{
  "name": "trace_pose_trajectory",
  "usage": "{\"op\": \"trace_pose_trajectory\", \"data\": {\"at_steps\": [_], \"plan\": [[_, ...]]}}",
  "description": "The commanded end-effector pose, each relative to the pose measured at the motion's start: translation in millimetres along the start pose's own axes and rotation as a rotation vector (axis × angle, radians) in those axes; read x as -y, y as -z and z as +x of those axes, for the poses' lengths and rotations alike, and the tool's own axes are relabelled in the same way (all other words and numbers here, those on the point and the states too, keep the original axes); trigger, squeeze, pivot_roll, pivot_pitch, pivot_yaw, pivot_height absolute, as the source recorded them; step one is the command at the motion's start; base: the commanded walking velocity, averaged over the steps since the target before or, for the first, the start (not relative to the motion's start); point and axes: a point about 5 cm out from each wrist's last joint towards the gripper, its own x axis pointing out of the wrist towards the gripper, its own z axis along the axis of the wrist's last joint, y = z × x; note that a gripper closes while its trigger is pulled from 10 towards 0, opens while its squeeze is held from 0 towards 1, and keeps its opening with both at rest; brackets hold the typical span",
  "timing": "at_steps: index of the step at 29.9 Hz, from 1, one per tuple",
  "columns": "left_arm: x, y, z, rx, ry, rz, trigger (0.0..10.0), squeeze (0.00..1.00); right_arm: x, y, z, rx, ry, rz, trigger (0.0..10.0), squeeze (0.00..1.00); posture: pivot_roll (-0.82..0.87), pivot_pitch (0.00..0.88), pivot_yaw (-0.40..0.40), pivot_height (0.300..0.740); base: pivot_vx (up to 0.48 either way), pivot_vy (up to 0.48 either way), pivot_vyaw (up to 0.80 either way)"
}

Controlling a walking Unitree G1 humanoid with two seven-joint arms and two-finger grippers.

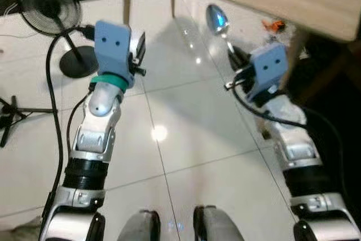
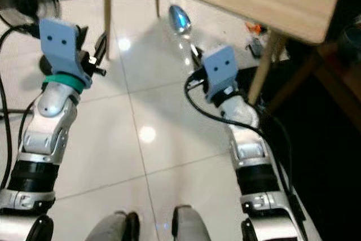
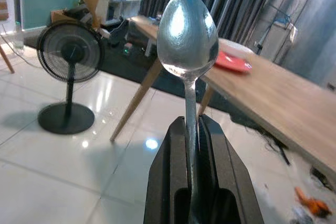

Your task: Setting the table

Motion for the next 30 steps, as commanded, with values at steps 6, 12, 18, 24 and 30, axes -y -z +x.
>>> {"op": "trace_pose_trajectory", "data": {"at_steps": [6, 12, 18, 24, 30], "plan": [[-2.4, 3.3, -1.2, -0.014, -0.011, -0.005, 10.0, 0.00, -10.4, -0.7, 2.4, 0.015, -0.030, 0.013, 10.0, 0.00, 0.02, 0.145, 0.074, 0.740, 0.419, 0.000, 0.76], [-2.3, 2.9, -0.8, -0.012, -0.011, -0.006, 10.0, 0.00, -11.5, -1.7, 4.0, 0.021, -0.026, 0.017, 10.0, 0.00, 0.02, 0.143, 0.076, 0.740, 0.417, 0.000, 0.56], [-1.8, 2.1, 0.2, -0.009, -0.012, -0.009, 10.0, 0.00, -12.8, -3.1, 5.2, 0.032, -0.019, 0.032, 10.0, 0.00, 0.01, 0.138, 0.078, 0.740, 0.415, 0.000, 0.00], [-1.5, 1.3, 1.4, -0.005, -0.012, -0.011, 10.0, 0.00, -13.9, -4.4, 5.7, 0.042, -0.010, 0.046, 10.0, 0.00, 0.01, 0.132, 0.080, 0.740, 0.415, 0.000, 0.00], [-0.9, 1.1, 2.0, -0.003, -0.010, -0.013, 10.0, 0.00, -13.6, -4.8, 5.8, 0.050, 0.006, 0.062, 10.0, 0.00, 0.01, 0.130, 0.079, 0.740, 0.416, 0.000, 0.00]]}}
